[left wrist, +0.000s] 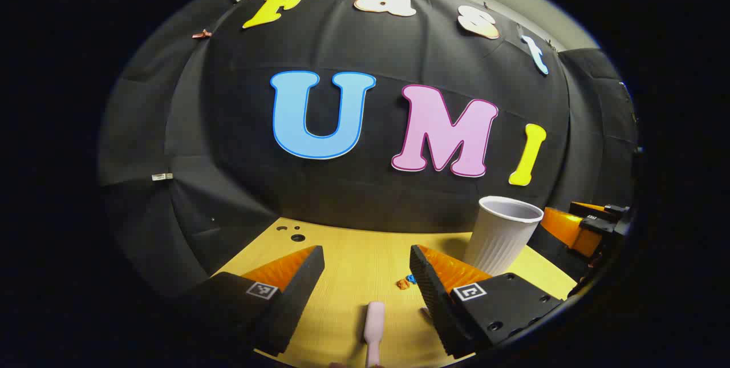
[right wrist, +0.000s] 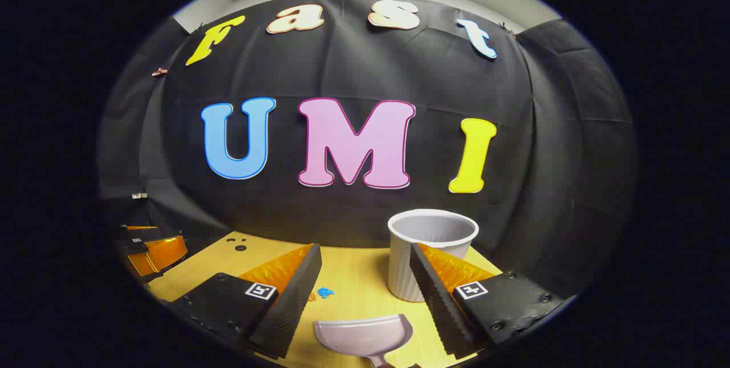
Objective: Pick up the small broom and dustpan from the desktop, sweep the trash into the dustpan with the broom, and then empty the trash into the garbage bin.
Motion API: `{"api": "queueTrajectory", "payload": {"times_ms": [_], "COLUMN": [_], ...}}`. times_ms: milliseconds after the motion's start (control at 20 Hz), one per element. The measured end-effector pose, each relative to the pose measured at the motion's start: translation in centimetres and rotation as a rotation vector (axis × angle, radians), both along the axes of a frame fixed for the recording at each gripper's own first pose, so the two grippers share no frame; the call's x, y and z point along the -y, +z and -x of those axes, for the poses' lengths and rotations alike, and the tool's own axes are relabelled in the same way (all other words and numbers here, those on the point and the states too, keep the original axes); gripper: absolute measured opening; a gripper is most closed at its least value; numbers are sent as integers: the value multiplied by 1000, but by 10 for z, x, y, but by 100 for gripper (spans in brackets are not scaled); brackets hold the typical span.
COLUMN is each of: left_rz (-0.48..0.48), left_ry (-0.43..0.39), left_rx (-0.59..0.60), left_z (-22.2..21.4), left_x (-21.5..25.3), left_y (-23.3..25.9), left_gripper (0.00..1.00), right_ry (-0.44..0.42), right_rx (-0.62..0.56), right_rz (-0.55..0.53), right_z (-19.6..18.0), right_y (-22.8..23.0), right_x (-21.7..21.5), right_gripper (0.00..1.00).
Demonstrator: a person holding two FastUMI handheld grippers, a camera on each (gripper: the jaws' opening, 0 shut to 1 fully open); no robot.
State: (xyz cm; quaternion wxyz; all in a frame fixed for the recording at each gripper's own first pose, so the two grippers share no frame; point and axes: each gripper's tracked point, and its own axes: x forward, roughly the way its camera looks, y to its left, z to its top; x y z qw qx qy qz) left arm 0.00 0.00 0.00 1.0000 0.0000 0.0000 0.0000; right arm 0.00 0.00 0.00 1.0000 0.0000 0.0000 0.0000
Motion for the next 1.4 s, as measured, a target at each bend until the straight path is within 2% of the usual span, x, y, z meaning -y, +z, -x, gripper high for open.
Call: {"api": "queueTrajectory", "payload": {"times_ms": [500, 700, 1000, 1250, 1400], "left_rz": [-37, -63, 7, 6, 75], "left_ry": [-41, -18, -52, -62, -49], "left_rx": [-58, -75, -167, -240, -284], "left_z": [-7, -5, -1, -2, -4], "left_x": [14, 7, 8, 4, 3], "left_y": [-20, -27, -55, -82, -95], "left_gripper": [95, 95, 96, 96, 96], "right_ry": [0, 13, 19, 26, 35], "right_rx": [-89, -147, -220, -303, -376], "right_rz": [-27, -32, -21, -38, -26], "right_z": [0, 4, 7, 11, 13], "right_y": [-29, -47, -70, -96, -119], "right_x": [8, 6, 8, 14, 14], "right_gripper": [98, 98, 98, 98, 98]}}
